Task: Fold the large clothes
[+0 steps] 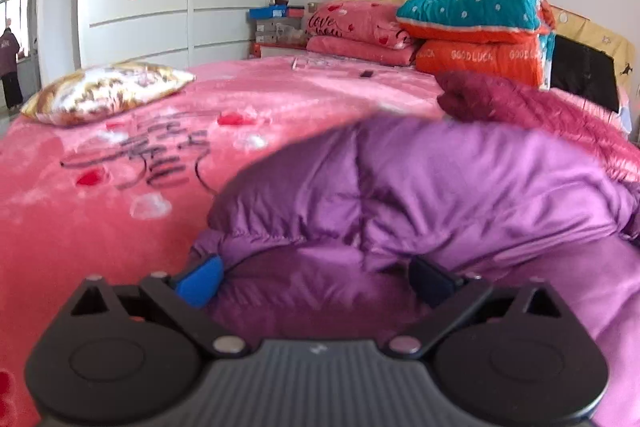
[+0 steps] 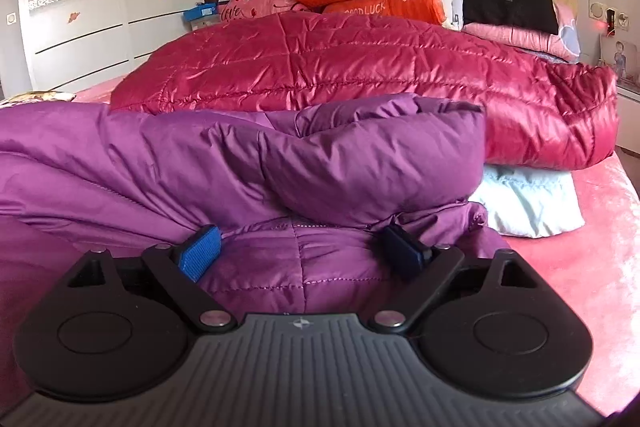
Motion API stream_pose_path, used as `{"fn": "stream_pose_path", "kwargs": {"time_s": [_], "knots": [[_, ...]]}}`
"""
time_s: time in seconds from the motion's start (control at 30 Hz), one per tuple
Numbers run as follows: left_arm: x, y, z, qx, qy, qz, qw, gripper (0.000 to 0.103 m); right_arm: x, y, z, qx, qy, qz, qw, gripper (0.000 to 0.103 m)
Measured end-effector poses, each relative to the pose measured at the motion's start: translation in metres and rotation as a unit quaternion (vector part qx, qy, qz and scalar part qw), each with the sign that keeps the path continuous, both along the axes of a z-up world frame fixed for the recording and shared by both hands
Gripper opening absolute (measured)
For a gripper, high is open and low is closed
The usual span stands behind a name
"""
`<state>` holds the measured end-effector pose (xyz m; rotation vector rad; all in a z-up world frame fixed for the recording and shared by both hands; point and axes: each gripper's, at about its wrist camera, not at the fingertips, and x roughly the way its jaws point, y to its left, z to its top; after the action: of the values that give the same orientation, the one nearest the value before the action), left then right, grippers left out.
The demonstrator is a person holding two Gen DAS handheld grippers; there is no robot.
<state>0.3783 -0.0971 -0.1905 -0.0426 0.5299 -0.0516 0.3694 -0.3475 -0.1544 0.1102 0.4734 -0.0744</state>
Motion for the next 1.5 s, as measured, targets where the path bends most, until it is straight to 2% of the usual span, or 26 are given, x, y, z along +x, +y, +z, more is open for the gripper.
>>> {"fn": "stream_pose_path", "kwargs": {"time_s": [0.07,0.17,0.27,0.4,0.53,0.63,0.9,1.03,1.17,1.27,1.4,1.5], "knots": [[-0.008,-0.004,0.02,-0.017,-0.024,-0.018,0.9994,0.098,-0.015,-0.002,0.011,0.0,-0.013,-0.003,1.0,0.103],[-0.004,-0.023,0.042,-0.027,-0.033,-0.049,0.9979,0.1,-0.042,0.003,0.032,0.007,-0.059,-0.011,0.998,0.103],[0.009,-0.045,0.047,-0.02,-0.037,-0.067,0.9968,0.1,-0.039,0.017,0.054,0.014,-0.07,0.023,0.997,0.103],[0.034,-0.067,0.039,0.003,-0.033,-0.066,0.9973,0.102,-0.019,0.048,0.066,-0.011,-0.071,0.073,0.995,0.103],[0.056,-0.076,0.023,0.027,-0.017,-0.059,0.9977,0.102,0.008,0.074,0.056,-0.035,-0.037,0.101,0.994,0.103],[0.064,-0.076,0.009,0.029,0.001,-0.058,0.9979,0.102,0.025,0.088,0.04,-0.054,-0.007,0.104,0.993,0.103],[0.078,-0.079,-0.014,0.032,0.021,-0.054,0.9978,0.103,0.061,0.094,0.016,-0.046,0.047,0.101,0.993,0.103],[0.078,-0.085,-0.02,0.054,0.025,-0.053,0.9968,0.103,0.065,0.102,0.01,-0.062,0.058,0.097,0.992,0.103],[0.068,-0.082,-0.012,0.047,0.041,-0.056,0.9965,0.102,0.067,0.094,0.01,-0.052,0.051,0.102,0.992,0.103],[0.044,-0.076,0.003,0.039,0.034,-0.061,0.9968,0.102,0.04,0.074,0.024,-0.031,0.031,0.096,0.994,0.103],[0.002,-0.072,0.021,0.028,0.029,-0.058,0.9975,0.102,-0.019,0.056,0.049,0.02,-0.014,0.059,0.998,0.103],[-0.032,-0.073,0.029,0.031,0.033,-0.052,0.9976,0.102,-0.059,0.048,0.054,0.049,-0.01,0.031,0.998,0.103]]}}
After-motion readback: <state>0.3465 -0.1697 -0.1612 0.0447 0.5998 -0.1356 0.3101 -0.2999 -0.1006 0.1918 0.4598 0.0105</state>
